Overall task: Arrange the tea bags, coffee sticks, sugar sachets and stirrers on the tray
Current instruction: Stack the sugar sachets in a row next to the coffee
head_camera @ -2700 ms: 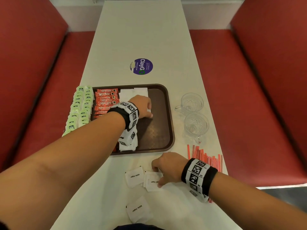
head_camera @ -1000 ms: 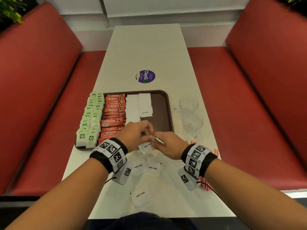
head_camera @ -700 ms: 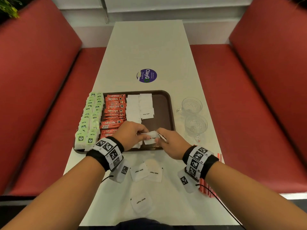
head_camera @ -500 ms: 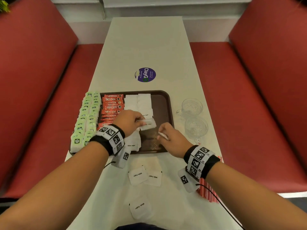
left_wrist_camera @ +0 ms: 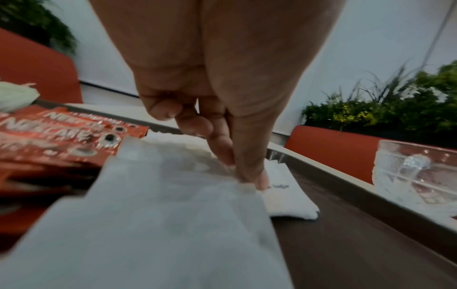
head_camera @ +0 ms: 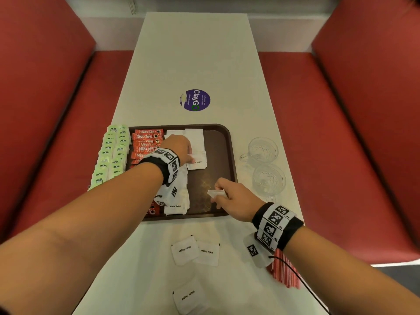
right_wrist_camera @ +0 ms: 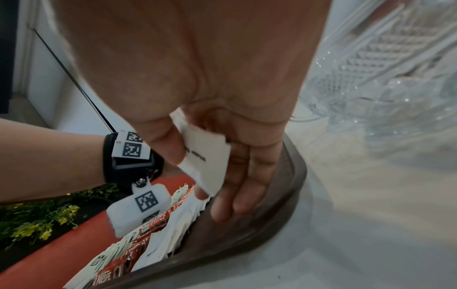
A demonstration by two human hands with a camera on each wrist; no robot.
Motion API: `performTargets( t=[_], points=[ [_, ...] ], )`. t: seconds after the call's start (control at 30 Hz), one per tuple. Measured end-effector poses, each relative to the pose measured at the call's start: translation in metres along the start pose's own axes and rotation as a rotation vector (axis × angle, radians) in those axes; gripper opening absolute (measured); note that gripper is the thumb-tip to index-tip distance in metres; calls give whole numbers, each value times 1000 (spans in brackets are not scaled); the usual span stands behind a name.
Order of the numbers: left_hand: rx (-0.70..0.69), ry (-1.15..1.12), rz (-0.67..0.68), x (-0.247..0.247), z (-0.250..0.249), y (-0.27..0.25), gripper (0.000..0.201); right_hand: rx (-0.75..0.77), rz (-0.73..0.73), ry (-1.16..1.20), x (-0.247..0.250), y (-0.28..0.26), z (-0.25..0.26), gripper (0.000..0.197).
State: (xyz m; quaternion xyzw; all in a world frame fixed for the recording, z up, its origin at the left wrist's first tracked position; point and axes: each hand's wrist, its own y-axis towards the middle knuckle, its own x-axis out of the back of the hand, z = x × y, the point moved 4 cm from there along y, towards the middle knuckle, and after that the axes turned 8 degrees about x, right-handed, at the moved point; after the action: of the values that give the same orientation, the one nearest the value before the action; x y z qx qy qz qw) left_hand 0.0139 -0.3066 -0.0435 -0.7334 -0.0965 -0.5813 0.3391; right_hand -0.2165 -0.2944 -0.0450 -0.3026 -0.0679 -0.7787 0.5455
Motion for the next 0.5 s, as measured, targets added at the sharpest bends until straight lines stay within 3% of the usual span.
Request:
performTargets(
  t=[0.13,0.23,0.5],
  points=[
    [-62,31,-36,2,-9,-1,41,48,-16,-76,1,5,-1,8],
    [-143,57,29,-5,-22,-5,42,87,-51,-111,0,9,1,9],
    [-163,161,60,-12,-23,-11,45,33,-106,-68,3,12,-2,4]
  ],
)
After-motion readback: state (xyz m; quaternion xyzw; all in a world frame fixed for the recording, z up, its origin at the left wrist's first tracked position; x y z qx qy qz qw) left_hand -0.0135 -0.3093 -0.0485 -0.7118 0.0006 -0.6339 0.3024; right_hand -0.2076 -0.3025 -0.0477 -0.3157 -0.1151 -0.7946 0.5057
